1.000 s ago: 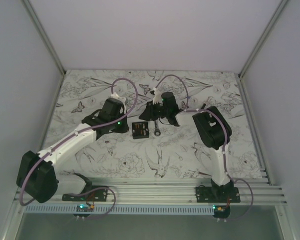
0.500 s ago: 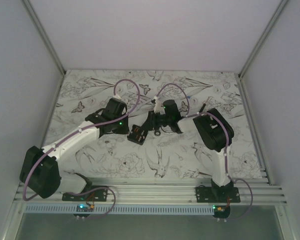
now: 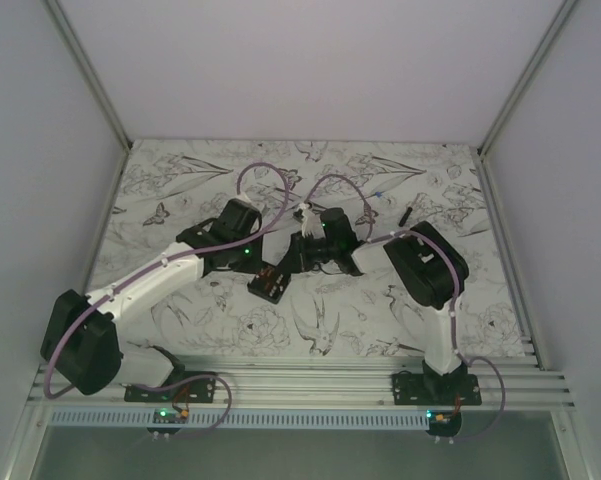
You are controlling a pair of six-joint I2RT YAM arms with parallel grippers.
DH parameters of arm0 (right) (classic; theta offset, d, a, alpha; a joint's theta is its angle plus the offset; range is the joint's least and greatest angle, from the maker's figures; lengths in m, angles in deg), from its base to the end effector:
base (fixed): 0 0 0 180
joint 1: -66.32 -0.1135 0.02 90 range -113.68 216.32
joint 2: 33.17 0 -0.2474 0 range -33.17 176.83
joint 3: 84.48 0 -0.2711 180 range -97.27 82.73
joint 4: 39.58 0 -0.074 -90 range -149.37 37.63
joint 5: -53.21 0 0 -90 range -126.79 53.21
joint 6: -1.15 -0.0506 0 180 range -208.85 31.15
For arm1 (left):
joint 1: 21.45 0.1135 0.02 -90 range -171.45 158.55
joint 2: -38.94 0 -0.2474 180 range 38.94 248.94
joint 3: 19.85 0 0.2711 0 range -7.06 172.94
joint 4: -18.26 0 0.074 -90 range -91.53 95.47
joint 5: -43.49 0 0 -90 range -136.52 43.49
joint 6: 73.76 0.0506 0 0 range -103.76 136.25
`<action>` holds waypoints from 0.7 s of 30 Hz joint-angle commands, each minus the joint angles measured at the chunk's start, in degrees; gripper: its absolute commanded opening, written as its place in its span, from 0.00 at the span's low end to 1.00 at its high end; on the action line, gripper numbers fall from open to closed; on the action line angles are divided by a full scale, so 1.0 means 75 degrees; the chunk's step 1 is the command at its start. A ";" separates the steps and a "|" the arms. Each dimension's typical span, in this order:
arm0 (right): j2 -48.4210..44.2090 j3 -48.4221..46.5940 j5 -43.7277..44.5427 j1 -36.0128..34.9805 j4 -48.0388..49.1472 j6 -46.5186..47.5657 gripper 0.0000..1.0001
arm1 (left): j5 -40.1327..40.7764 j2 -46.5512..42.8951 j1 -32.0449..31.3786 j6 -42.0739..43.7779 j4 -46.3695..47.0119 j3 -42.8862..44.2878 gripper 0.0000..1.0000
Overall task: Snap on the fuse box
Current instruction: Adjust the fuse box base at the center of the board.
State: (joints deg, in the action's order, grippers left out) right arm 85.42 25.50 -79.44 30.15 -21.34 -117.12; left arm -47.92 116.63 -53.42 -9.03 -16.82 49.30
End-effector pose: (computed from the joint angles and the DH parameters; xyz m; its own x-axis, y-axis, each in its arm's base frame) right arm 0.3138 0.2719 0.0713 -0.7882 -0.1447 -0.5981 -0.6050 0.3601 0.7101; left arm 0.2755 -0.1734 0.2290 -0.7616 -0.0277 -0.6474 0.2425 0.9143 -0.3244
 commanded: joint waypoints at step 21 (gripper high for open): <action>-0.4118 0.2108 0.3934 0.0821 -0.2212 0.2017 0.61 | 0.0356 0.1598 -0.0688 0.0382 -0.1772 0.1552 0.00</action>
State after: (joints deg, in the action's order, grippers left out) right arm 61.57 37.92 -61.30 34.68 -32.95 -105.67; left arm -47.18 126.78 -57.90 -7.90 -24.16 58.87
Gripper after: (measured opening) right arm 0.540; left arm 0.065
